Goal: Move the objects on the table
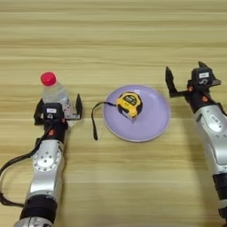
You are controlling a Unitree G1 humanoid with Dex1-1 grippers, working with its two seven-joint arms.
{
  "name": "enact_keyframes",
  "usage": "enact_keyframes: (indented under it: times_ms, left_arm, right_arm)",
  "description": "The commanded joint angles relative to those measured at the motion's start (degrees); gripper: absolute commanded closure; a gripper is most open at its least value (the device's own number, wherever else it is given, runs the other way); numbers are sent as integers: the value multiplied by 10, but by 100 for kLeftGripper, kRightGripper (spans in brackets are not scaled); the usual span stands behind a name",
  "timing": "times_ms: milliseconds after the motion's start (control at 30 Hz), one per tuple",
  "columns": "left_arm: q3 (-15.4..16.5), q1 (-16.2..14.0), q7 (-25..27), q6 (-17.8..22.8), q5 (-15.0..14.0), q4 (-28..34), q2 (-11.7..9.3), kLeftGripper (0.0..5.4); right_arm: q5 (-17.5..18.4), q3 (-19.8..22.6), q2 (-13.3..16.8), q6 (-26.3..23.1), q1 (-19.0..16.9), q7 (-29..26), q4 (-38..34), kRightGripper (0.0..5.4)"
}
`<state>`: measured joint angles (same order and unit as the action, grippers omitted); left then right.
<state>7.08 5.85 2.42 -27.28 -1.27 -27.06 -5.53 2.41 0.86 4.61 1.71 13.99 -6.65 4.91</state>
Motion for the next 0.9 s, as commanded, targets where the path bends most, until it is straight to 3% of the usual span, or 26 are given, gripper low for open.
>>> enact_keyframes:
  times_ms: [33, 400, 900]
  left_arm:
    - [-4, -5, -4, 12, 6, 13, -1, 3]
    - [-7, -13, -7, 17, 6, 26, -1, 3]
    - [-9, -17, -10, 20, 6, 32, 0, 3]
  right_arm:
    - [4, -6, -3, -11, -7, -7, 0, 0]
    - [-2, -43, 1, -9, -14, -49, 5, 0]
    - [22, -95, -9, 0, 1, -151, 59, 0]
